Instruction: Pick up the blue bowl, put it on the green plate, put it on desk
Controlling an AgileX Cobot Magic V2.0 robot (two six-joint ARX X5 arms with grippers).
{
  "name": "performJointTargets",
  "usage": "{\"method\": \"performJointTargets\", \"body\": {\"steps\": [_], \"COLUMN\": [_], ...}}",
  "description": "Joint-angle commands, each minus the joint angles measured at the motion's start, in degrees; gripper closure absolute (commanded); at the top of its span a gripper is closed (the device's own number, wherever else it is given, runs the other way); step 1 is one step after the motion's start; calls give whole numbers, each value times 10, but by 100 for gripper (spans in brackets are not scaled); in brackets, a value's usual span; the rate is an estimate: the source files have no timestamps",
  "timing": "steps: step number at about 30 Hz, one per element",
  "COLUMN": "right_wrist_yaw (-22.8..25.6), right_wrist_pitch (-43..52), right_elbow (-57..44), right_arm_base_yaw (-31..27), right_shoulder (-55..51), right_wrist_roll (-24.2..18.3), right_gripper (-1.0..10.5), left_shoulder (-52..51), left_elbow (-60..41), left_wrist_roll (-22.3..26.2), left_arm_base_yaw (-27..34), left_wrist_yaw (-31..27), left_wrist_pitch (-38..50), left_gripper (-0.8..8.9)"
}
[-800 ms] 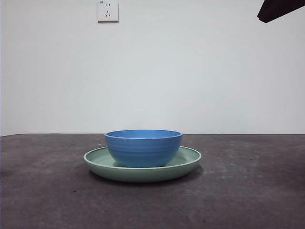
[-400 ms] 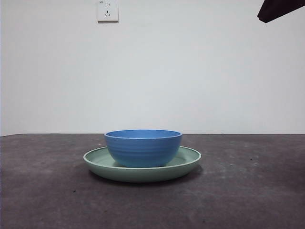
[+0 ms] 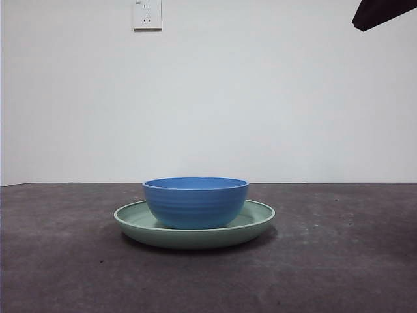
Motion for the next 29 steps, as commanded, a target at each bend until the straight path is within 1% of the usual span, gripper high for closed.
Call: {"method": "performJointTargets", "body": {"steps": [1, 3, 29], "right_wrist_yaw": [0, 0, 0], "right_wrist_pitch": [6, 6, 6], "right_elbow": [2, 2, 2], "right_arm_base_yaw": [5, 5, 5], "right_shoulder": [4, 4, 4], "right_wrist_roll": [-5, -5, -5], "right_gripper": [938, 938, 938], "left_shoulder": [-1, -1, -1], "left_elbow": [-12, -12, -12], "left_wrist_roll": [-3, -4, -4], "left_arm_base_yaw": [1, 1, 1], "left_wrist_yaw": [-2, -2, -1], "left_wrist_pitch": [-13, -30, -29], "left_gripper": [805, 805, 805]}}
